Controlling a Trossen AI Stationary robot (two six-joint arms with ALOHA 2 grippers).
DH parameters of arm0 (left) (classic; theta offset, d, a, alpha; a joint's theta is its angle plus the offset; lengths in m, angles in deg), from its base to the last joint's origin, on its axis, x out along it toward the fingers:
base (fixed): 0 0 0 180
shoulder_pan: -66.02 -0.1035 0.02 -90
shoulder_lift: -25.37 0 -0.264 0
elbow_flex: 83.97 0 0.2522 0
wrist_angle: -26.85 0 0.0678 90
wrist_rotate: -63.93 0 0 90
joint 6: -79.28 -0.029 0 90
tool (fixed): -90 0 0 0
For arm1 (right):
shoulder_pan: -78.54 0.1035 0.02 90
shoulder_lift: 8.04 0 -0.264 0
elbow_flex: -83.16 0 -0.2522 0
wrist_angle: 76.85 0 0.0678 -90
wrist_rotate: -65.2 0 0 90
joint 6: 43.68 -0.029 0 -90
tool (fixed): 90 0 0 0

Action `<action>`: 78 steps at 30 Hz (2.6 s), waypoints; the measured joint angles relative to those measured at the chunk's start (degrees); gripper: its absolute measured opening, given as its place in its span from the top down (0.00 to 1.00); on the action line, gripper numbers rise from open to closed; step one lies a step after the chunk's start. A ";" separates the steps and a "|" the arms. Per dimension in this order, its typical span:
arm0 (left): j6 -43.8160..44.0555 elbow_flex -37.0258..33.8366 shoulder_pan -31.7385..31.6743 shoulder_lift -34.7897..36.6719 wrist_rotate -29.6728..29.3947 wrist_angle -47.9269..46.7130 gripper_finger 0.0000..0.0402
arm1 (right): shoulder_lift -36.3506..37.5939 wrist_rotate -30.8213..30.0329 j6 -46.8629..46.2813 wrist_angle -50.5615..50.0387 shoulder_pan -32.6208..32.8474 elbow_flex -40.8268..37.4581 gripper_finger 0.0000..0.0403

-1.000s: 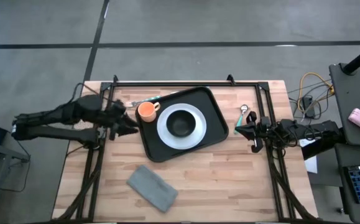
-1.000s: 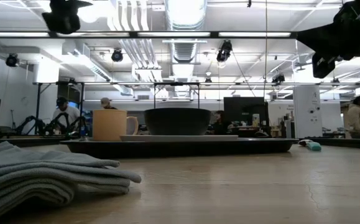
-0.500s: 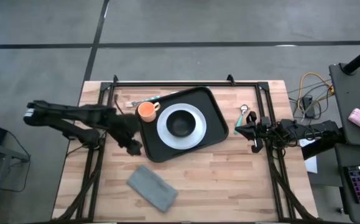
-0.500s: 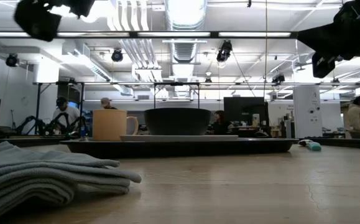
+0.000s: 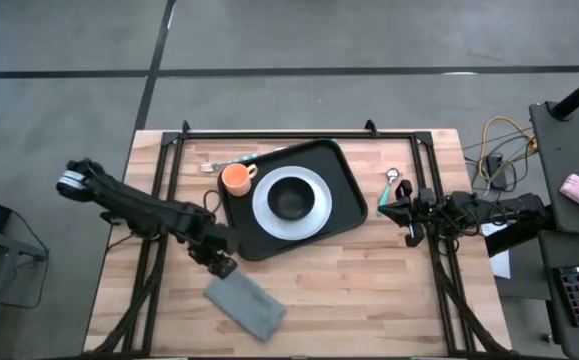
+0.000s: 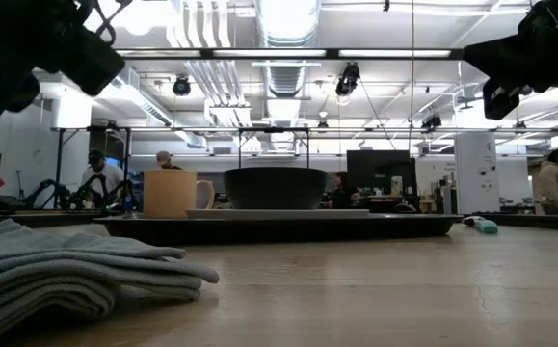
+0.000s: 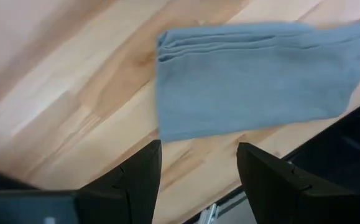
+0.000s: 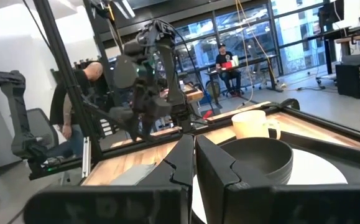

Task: Set up tray
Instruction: Put the gray napkin on the black tray to the right of the white plate

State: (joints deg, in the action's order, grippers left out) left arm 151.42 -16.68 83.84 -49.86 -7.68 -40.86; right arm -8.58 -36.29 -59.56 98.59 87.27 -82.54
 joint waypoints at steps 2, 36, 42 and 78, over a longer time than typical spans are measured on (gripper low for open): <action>0.00 -1.99 0.65 -0.51 -0.06 3.95 0.53 | 0.00 0.00 0.00 -0.01 0.00 0.00 0.98; 4.59 -22.31 2.13 -3.09 3.03 30.11 0.53 | 0.09 -0.02 -0.18 -0.01 0.00 0.08 0.98; 4.61 -22.38 2.15 -5.16 3.46 32.51 0.53 | 0.07 -0.04 -0.02 0.03 0.00 0.58 0.98; -5.00 -22.44 3.96 -4.77 14.36 52.40 1.00 | -0.19 -5.60 1.42 -0.51 -0.02 7.69 0.98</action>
State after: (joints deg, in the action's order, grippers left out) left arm 146.41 -39.12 87.80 -54.63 6.69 11.54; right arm -8.77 -41.89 -58.14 98.08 87.25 -74.86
